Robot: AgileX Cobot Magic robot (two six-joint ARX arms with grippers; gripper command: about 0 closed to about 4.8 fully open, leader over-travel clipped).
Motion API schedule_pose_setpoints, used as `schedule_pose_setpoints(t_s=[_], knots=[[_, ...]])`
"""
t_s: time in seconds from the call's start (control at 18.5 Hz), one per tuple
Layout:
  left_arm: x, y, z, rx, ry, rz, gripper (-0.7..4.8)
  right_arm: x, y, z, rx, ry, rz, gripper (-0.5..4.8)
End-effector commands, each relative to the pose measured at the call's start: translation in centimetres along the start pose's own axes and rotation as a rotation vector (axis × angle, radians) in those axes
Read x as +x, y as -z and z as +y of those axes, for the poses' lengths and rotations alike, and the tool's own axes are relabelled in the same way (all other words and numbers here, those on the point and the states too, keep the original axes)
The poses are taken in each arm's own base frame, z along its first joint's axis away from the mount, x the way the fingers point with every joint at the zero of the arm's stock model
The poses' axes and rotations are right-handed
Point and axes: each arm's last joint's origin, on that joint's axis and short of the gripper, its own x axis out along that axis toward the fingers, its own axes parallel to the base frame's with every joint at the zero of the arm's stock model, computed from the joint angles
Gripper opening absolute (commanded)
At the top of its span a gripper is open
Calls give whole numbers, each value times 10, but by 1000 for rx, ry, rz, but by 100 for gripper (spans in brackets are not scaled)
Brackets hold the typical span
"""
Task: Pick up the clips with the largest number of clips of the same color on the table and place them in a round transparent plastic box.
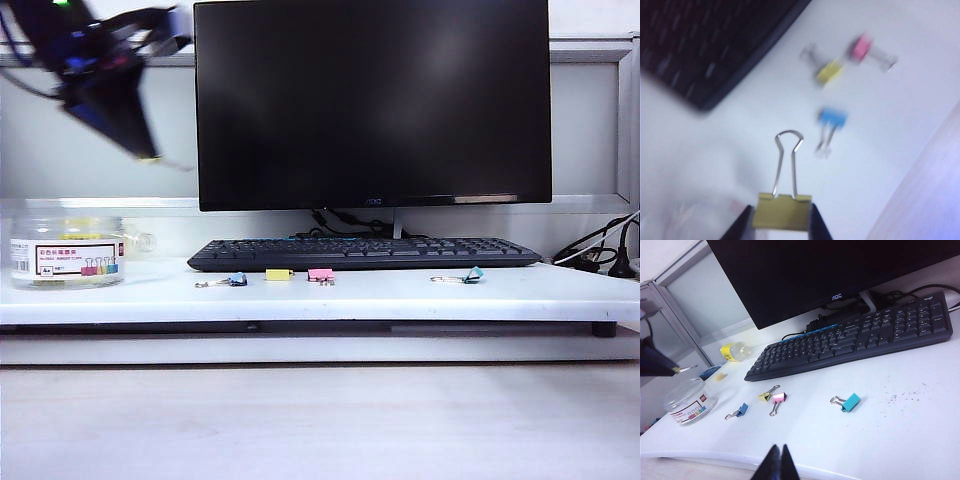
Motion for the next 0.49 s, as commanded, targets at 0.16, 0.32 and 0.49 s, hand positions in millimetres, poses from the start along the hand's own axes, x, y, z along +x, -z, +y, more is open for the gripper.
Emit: schedule_pose_setpoints(t_s=[0.16, 0.32, 0.49], knots=[[-11, 14, 14, -69, -39, 43, 80, 0, 0, 1, -7, -28, -2, -1], [-12, 18, 17, -86, -85, 83, 80, 0, 0, 1, -7, -28, -2, -1], [-11, 19, 19, -87, -147, 123, 80, 0, 0, 1, -7, -28, -3, -1]])
